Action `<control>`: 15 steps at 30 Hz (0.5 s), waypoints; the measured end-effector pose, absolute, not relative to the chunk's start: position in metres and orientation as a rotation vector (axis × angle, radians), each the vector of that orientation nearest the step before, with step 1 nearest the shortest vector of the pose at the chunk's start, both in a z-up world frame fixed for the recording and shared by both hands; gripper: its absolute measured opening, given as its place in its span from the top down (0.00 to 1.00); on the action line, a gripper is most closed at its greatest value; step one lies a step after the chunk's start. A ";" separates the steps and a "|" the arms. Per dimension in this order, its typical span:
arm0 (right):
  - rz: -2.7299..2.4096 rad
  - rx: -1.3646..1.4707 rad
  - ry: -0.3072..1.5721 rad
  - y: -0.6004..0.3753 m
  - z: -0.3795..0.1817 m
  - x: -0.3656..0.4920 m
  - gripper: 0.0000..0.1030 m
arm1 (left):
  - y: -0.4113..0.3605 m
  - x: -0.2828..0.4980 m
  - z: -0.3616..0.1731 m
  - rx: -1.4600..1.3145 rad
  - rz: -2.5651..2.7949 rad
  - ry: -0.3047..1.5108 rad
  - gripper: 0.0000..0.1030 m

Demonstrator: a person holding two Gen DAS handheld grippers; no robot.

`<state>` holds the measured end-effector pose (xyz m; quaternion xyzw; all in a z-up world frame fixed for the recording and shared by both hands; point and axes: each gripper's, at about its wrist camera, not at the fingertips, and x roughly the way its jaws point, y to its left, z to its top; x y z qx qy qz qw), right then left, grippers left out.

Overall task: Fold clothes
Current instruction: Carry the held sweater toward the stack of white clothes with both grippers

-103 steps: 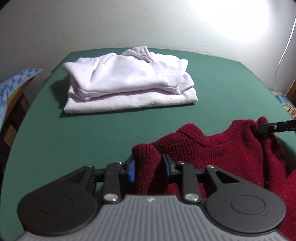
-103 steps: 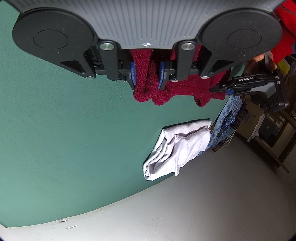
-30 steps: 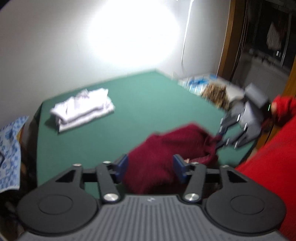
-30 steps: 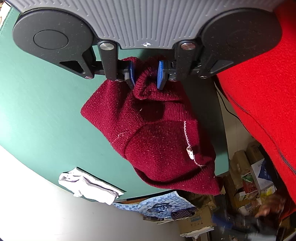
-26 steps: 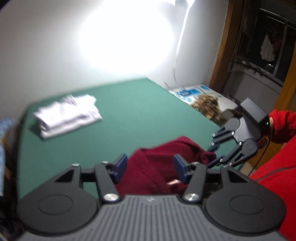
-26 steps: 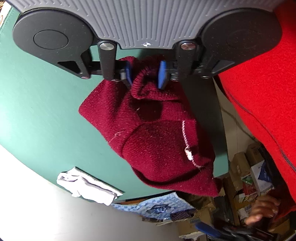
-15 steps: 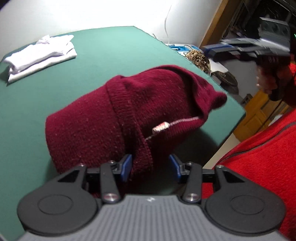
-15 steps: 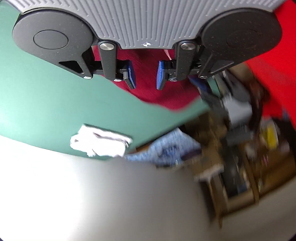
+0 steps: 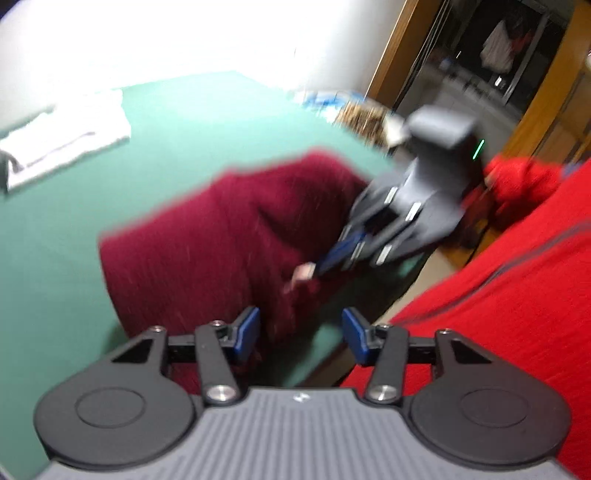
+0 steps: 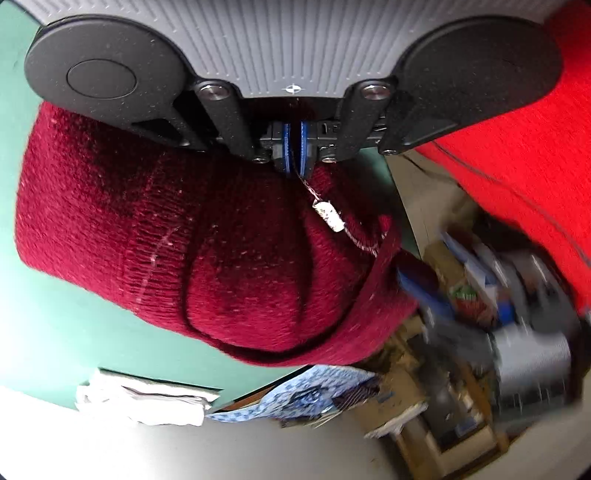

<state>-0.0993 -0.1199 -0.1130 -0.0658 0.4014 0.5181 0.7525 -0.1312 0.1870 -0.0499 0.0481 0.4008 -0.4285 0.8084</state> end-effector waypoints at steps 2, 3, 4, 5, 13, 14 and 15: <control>1.126 -0.178 0.875 -0.114 -0.111 -0.101 0.98 | 0.192 -0.129 -0.034 0.074 -0.933 0.783 0.34; 1.117 -0.185 0.879 -0.112 -0.109 -0.101 0.98 | 0.191 -0.126 -0.033 0.066 -0.944 0.764 0.32; 1.107 -0.185 0.878 -0.112 -0.109 -0.103 0.98 | 0.188 -0.122 -0.036 0.062 -0.955 0.760 0.32; 1.096 -0.184 0.878 -0.111 -0.108 -0.105 0.97 | 0.181 -0.115 -0.050 0.070 -0.970 0.796 0.33; 0.920 0.094 0.729 -0.164 -0.044 -0.109 0.79 | 0.171 -0.104 -0.103 0.118 -1.076 0.889 0.37; 0.887 0.146 0.693 -0.166 -0.042 -0.107 0.77 | 0.172 -0.101 -0.103 0.110 -1.087 0.894 0.35; 0.854 0.198 0.657 -0.168 -0.041 -0.105 0.75 | 0.171 -0.098 -0.103 0.107 -1.094 0.896 0.34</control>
